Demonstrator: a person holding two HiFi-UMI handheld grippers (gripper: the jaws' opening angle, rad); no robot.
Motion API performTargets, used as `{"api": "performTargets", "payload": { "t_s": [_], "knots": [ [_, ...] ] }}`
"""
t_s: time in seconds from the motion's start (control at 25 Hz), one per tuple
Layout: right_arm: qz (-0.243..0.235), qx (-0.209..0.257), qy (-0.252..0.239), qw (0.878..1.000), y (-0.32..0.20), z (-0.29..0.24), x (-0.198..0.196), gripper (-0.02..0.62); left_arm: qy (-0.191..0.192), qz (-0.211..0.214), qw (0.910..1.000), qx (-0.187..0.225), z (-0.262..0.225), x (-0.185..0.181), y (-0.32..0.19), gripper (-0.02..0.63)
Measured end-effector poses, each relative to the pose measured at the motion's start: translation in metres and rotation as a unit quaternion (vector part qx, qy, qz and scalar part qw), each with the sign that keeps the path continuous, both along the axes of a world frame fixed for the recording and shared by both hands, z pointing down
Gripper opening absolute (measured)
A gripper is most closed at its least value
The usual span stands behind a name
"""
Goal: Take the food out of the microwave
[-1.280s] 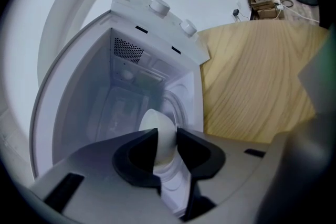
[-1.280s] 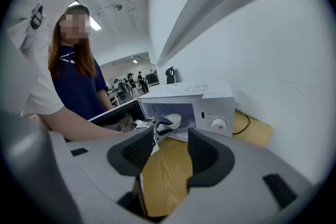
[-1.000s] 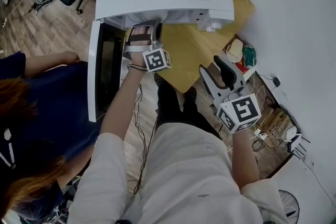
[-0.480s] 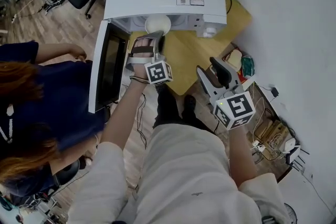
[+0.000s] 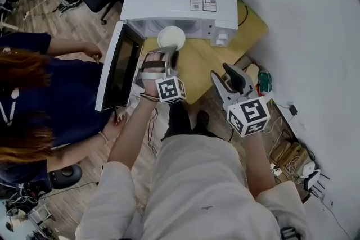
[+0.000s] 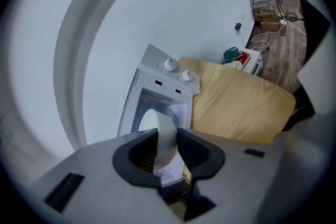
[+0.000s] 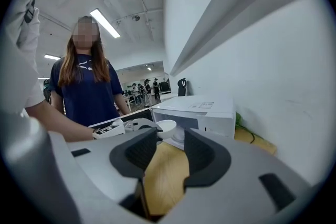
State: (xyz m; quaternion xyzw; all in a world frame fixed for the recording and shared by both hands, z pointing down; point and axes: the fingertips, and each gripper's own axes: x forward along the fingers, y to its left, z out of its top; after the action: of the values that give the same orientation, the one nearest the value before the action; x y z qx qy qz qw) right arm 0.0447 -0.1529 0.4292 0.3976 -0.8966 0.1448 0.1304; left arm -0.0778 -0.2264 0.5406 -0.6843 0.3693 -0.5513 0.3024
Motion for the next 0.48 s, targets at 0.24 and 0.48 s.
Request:
{"api": "performTargets", "payload": {
  "t_s": [0.24,0.48],
  "knots": [
    [-0.018,0.016,0.011,1.000,0.011,-0.007,0.004,0.121,-0.002,-0.013,0.9999,-0.004,-0.023,0.005,0.029,0.109],
    [-0.021,0.029,0.016,0.999,0.019,-0.015,0.013,0.078,0.000,-0.027,0.9996,-0.005,-0.046,0.010,0.053,0.109]
  ]
}}
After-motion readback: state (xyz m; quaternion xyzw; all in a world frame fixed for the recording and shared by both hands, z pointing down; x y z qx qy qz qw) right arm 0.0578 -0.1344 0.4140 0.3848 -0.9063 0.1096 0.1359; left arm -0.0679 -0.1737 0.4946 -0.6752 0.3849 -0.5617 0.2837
